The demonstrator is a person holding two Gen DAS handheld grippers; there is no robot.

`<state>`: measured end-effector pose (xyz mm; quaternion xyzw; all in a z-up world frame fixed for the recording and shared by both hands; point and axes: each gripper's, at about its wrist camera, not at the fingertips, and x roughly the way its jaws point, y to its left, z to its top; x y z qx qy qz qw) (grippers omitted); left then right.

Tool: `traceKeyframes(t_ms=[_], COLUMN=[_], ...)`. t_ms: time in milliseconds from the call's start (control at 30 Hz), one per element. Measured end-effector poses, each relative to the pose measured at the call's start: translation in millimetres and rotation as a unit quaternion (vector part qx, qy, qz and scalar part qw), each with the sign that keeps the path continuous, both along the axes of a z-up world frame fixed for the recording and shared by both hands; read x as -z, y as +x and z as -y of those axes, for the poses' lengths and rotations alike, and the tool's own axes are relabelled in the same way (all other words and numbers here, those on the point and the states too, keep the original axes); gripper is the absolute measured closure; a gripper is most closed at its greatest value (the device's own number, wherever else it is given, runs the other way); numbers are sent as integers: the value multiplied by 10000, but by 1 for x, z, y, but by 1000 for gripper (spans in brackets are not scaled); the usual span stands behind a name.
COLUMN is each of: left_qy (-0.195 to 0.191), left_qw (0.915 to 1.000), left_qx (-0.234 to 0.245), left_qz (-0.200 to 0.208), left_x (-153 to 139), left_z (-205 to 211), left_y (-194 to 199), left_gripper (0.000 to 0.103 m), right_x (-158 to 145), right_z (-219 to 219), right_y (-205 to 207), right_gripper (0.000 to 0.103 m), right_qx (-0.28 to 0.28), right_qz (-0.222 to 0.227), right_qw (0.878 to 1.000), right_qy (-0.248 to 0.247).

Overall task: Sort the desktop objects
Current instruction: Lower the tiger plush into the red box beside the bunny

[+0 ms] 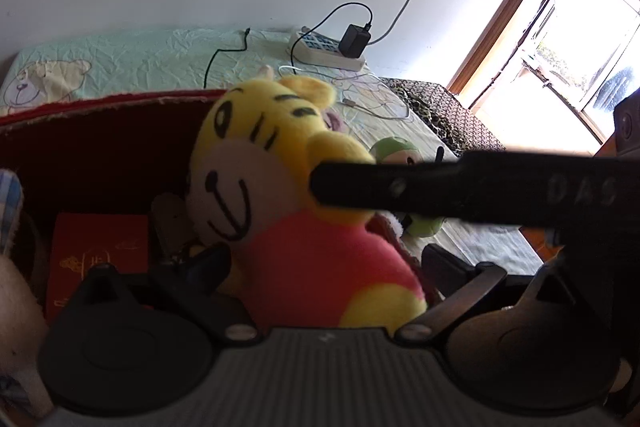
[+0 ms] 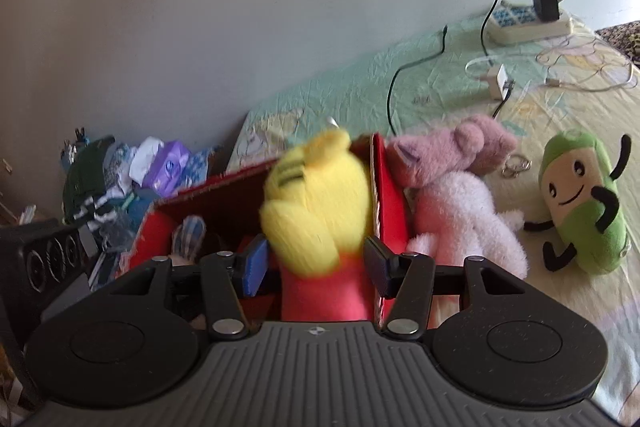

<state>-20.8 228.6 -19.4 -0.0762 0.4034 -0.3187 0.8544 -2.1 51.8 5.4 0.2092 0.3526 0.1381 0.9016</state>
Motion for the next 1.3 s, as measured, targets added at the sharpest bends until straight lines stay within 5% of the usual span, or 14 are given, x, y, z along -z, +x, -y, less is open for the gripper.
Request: traceKeyframes(t_ms=[267,967,1300], left_qy=[42,-24,645], left_qw=[10000,9990,9934], left_qx=[63,-195,-944], left_qz=[-16,-407,-11], left_x=[4,4,-12], left_z=[3,5,16], left_y=[3,13,2], left_gripper=[0,0,1], right_x=[5,26,19], right_z=[10,10,22], right_y=[13,17,-1], right_gripper=[74,70,69], right_qx=[51,-94,27], right_qz=[-7,-75,169], right_qw=[9988,9987,9980], right_qy=[477,493,602])
